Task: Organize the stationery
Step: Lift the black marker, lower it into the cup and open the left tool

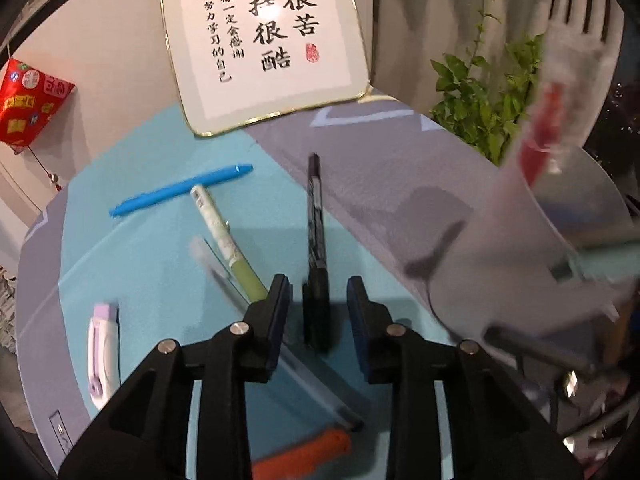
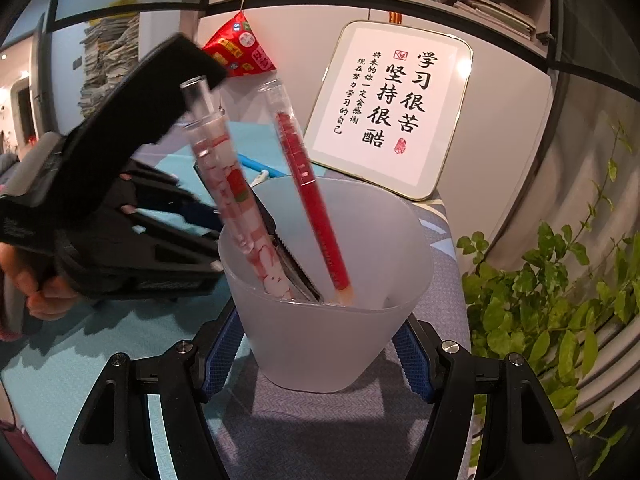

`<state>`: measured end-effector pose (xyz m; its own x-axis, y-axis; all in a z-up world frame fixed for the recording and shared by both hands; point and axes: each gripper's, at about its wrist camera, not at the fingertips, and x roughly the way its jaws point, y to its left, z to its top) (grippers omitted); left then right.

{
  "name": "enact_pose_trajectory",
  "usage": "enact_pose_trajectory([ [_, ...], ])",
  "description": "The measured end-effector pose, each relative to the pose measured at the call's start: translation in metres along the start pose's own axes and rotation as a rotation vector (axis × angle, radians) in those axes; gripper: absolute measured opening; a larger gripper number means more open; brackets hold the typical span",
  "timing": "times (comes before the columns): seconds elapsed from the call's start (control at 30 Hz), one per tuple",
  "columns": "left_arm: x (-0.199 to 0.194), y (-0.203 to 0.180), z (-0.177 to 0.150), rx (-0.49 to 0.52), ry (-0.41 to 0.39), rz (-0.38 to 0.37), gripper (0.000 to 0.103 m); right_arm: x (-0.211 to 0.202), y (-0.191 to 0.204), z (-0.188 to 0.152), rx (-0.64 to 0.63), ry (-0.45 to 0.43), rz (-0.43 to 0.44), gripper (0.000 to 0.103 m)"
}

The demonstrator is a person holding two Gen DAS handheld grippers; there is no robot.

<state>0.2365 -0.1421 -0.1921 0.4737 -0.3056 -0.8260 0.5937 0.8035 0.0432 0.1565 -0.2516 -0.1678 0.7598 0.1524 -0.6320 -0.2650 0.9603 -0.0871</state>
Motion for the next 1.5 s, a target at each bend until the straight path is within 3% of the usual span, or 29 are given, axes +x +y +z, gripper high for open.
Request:
enact_pose_trajectory([
  [0.1,-0.006,0.000,-0.014,-0.007,0.015,-0.028,0.028,0.000,0.000,0.000,-0.003,0.000,-0.001,0.071],
  [0.17,-0.009,0.003,-0.020,-0.026,0.015,-0.056,0.013,0.001,0.000,0.000,-0.002,0.000,0.000,0.071],
  [0.3,-0.017,0.010,-0.023,-0.067,-0.006,-0.063,0.012,0.001,0.001,0.000,-0.003,0.000,-0.003,0.071],
  [0.73,-0.122,-0.001,-0.020,-0.088,-0.286,-0.075,0.012,0.001,0.003,0.000,-0.010,0.002,-0.011,0.071],
  [1.07,-0.154,-0.006,-0.007,-0.075,-0.358,-0.065,0.012,0.001,0.003,0.000,-0.011,0.002,-0.013,0.071],
  [1.5,-0.247,-0.031,0.051,0.001,-0.615,-0.079,0.012,0.001,0.003,0.000,-0.011,0.002,-0.013,0.071],
])
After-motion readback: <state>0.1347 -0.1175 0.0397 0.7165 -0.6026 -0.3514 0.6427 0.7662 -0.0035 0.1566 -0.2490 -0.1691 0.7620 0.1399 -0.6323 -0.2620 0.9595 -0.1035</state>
